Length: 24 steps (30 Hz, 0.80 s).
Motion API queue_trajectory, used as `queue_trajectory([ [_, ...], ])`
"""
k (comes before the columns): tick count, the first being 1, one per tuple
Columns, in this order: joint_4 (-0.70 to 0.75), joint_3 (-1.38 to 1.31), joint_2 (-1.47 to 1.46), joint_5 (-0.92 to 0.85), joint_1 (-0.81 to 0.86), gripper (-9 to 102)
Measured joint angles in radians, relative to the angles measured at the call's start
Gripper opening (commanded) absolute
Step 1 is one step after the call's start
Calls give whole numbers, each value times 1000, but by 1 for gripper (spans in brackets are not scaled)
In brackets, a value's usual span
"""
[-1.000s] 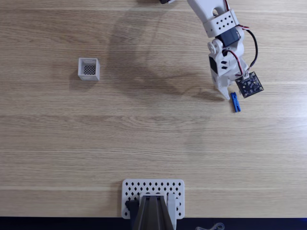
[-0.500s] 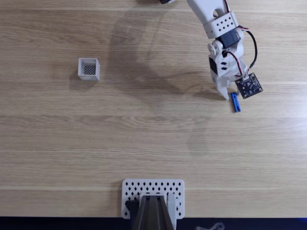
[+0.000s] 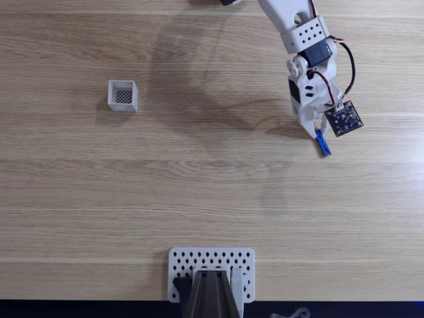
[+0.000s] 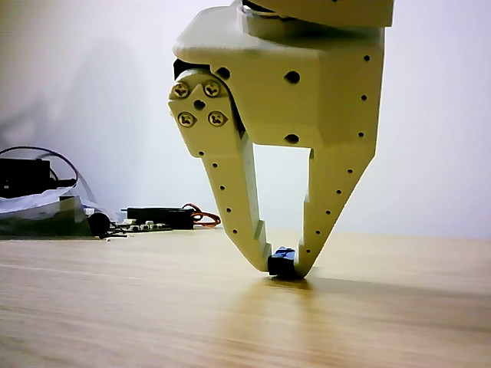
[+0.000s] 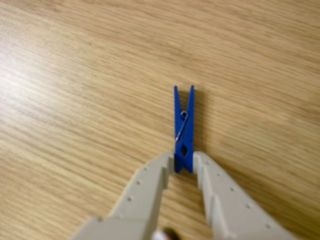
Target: Grasp a peg and put it in the crate.
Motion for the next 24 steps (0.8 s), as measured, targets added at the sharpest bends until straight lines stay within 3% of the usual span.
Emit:
queue_trajectory([
  [4, -58, 2, -2, 0, 6, -1],
  [8, -213, 92, 9, 0, 35, -1],
  [17, -709, 600, 345, 0, 95, -1],
  [24, -914, 1005, 707, 0, 227, -1],
])
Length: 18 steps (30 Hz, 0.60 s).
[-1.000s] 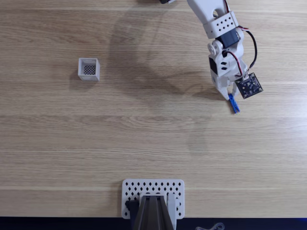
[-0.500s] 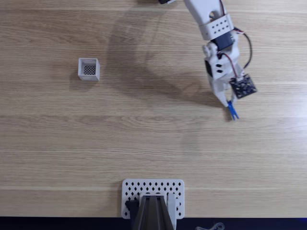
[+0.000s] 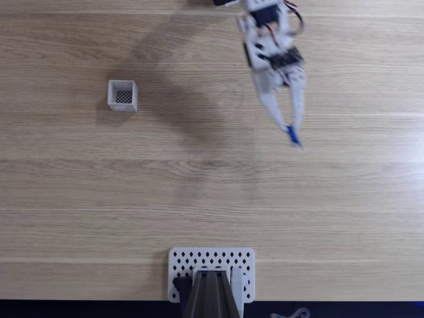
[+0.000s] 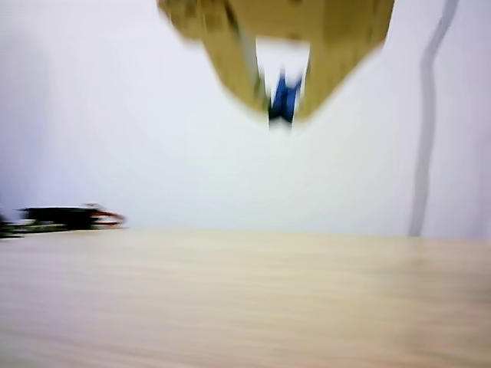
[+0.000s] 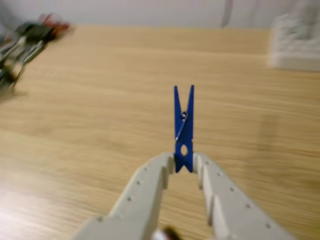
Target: Grasp a peg and put it in the crate.
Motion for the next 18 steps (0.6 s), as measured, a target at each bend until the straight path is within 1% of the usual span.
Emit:
queue_trajectory([
  [8, -172, 313, 337, 0, 227, -1],
  [13, -233, 445, 422, 0, 390, -1],
  [18, -272, 489, 437, 0, 532, -1],
])
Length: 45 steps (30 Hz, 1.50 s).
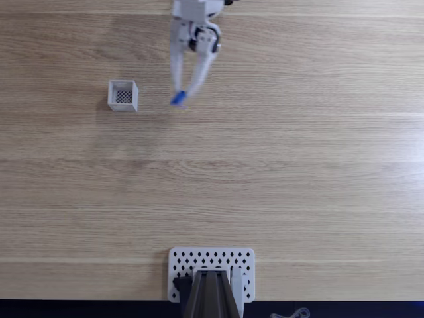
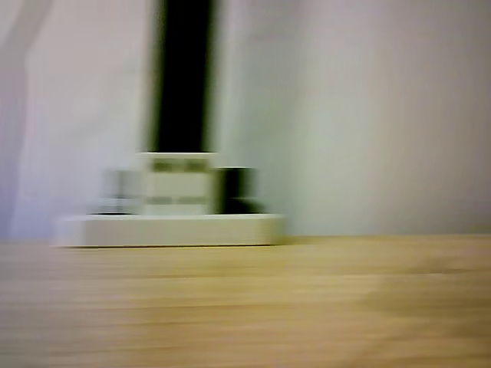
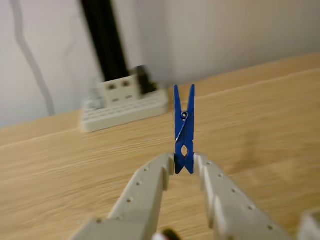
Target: Grasp a peg and put it in the crate.
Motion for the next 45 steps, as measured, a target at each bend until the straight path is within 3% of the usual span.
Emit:
queue_trajectory([
  [9, -106, 5, -138, 0, 175, -1],
  [22, -321, 2, -448, 0, 258, -1],
  [38, -348, -158, -658, 0, 347, 0],
  [45, -348, -158, -658, 0, 347, 16],
])
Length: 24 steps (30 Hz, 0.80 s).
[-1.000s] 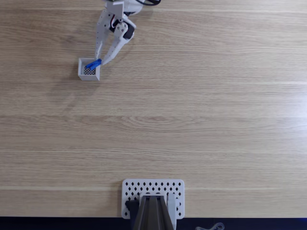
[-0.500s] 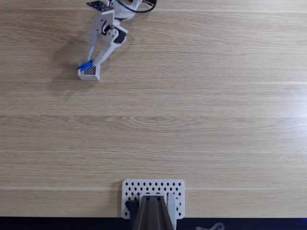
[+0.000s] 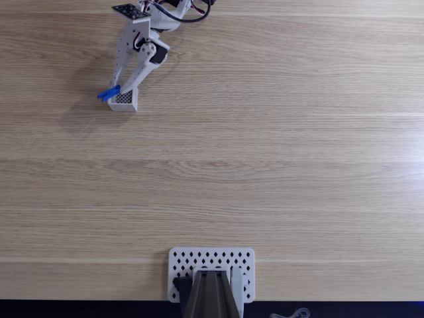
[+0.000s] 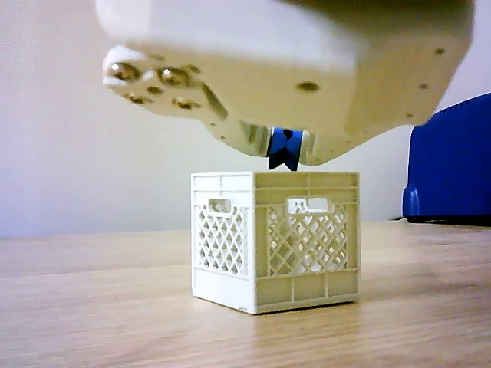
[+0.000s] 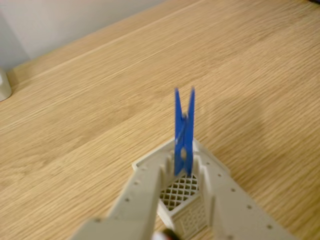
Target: Grasp a peg and put it in the crate.
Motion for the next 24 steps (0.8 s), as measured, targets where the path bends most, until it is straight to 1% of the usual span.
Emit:
queue_trajectory([
  [2, 0, 0, 0, 0, 0, 19],
  [5, 0, 0, 0, 0, 0, 16],
  [7, 0, 0, 0, 0, 0, 8],
  [9, 0, 0, 0, 0, 0, -2],
  [10, 0, 0, 0, 0, 0, -4],
  [13, 0, 0, 0, 3, 0, 1],
  [15, 8, 0, 20, 11, -11, -1],
  [19, 94, 23, 137, 9, -77, -1],
  [24, 281, 37, 348, 120, -230, -1],
])
